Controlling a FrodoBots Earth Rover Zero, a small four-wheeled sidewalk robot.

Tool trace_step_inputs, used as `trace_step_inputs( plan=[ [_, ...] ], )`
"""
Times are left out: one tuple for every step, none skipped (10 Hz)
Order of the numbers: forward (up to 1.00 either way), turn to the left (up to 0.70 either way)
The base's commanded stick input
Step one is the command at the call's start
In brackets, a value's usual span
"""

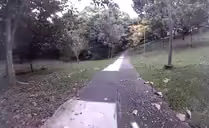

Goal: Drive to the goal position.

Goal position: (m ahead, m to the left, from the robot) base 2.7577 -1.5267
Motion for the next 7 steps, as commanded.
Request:
trace_step_inputs(
  plan=[
    [0.00, 0.00],
    [0.00, 0.00],
    [0.00, 0.00],
    [0.00, 0.00],
    [0.00, 0.00],
    [0.00, -0.03],
    [0.00, -0.67]
  ],
)
